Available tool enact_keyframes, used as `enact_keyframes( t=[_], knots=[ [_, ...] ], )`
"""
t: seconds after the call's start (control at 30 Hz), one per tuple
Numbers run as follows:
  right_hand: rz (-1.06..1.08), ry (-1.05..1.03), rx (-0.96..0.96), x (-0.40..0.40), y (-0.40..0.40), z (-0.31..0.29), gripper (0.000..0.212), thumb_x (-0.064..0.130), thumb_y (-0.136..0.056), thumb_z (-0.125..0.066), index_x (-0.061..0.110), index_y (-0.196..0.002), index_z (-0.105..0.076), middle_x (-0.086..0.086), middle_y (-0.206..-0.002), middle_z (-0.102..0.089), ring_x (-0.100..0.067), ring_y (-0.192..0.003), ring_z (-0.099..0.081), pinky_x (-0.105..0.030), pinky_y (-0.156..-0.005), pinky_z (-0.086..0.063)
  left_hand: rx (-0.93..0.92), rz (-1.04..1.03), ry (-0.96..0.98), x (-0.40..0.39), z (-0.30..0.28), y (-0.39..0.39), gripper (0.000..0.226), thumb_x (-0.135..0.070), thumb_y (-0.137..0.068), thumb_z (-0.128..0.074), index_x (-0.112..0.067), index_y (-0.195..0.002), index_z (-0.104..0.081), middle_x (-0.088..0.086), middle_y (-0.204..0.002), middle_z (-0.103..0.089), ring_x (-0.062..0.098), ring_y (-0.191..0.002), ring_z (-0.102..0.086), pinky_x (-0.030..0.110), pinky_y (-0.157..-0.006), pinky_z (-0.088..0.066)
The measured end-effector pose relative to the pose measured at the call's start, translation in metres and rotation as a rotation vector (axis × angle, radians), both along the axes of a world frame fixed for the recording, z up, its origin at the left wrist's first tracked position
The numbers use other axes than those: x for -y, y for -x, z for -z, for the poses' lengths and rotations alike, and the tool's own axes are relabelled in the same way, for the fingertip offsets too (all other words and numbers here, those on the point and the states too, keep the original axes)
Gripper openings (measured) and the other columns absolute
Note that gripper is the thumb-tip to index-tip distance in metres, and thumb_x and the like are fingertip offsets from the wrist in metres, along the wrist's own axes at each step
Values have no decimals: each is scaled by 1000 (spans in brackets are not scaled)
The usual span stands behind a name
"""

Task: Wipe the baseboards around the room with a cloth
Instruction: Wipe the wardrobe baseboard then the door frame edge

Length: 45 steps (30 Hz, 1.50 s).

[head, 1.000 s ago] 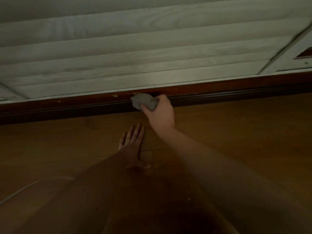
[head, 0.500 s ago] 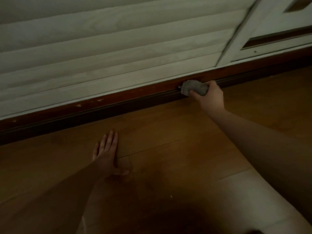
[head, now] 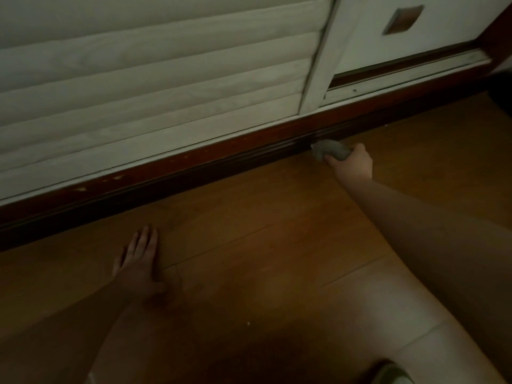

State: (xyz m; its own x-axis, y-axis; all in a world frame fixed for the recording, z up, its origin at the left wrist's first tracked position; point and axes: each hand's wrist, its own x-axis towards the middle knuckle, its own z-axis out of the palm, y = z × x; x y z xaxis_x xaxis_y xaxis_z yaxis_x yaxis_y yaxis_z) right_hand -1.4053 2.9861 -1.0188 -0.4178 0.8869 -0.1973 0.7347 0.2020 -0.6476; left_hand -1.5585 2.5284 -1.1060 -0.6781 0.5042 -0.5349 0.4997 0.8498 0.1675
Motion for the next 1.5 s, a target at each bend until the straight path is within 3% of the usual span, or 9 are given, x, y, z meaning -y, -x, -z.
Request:
enact_keyframes(
  t=[0.1,0.3,0.47,0.67,0.83,0.97,1.13,1.3,1.5],
  knots=[
    [23,52,-12,5,-26,7,59,31,-86,-75,6,-131,-46,-14,-129,-56,-31,-115,-58,-30,-83,-43,-75,-36,-74,-31,-2,-9,113,-91,-67,-10,-27,-158,11,-6,-166,13,10,-151,15,46,-122,-1],
    [31,53,-23,-2,-69,6,56,35,-86,-76,10,-127,-48,-10,-125,-58,-29,-109,-59,-32,-80,-45,-69,526,-90,-133,-22,-39,80,-69,-96,-16,-31,-153,25,-9,-162,27,7,-146,25,37,-120,9],
    [82,50,-61,-7,-103,4,52,38,-85,-75,12,-122,-48,-8,-120,-58,-22,-97,-57,-32,-79,-47,-129,628,-59,-219,-26,-60,75,-60,-102,-17,-26,-154,24,-8,-161,28,12,-148,24,39,-119,12],
    [127,53,-86,-5,-132,11,63,40,-85,-75,14,-136,-46,-5,-126,-56,-24,-111,-58,-29,-81,-47,-237,946,-59,-291,-18,-49,73,-59,-102,-14,-25,-154,24,-4,-163,26,13,-149,23,41,-122,12],
    [93,12,-104,-2,-133,36,58,45,-83,-74,19,-130,-53,-1,-122,-58,-20,-110,-57,-36,-92,-52,-264,910,-115,-334,6,-29,71,-62,-101,-6,-24,-155,21,-5,-163,24,11,-150,21,38,-122,12],
    [6,-34,-152,-11,-107,63,54,45,-85,-73,25,-131,-52,5,-122,-55,-10,-106,-51,-26,-90,-46,-265,892,-218,-337,29,-20,68,-60,-100,-5,-27,-156,16,-9,-165,17,7,-151,16,37,-124,8],
    [-56,-44,-192,-24,-42,89,52,40,-85,-75,20,-129,-55,1,-122,-56,-14,-112,-53,-26,-96,-44,-237,900,-222,-337,28,-18,69,-54,-99,-8,-24,-159,6,-6,-167,9,10,-152,11,42,-125,1],
    [-137,-55,-233,-34,9,102,51,35,-83,-77,15,-125,-58,-2,-118,-57,-16,-112,-52,-20,-95,-38,-241,921,-222,-335,32,-14,70,-50,-100,-23,-19,-160,-7,0,-168,-4,16,-154,-1,48,-123,-11],
    [-342,-55,-198,-76,10,104,48,27,-79,-80,14,-119,-58,-2,-112,-53,-16,-106,-52,-20,-88,-37,-223,924,-257,-334,33,-14,72,-46,-98,-34,-16,-160,-13,1,-168,-8,19,-154,-10,51,-121,-21]
  ],
)
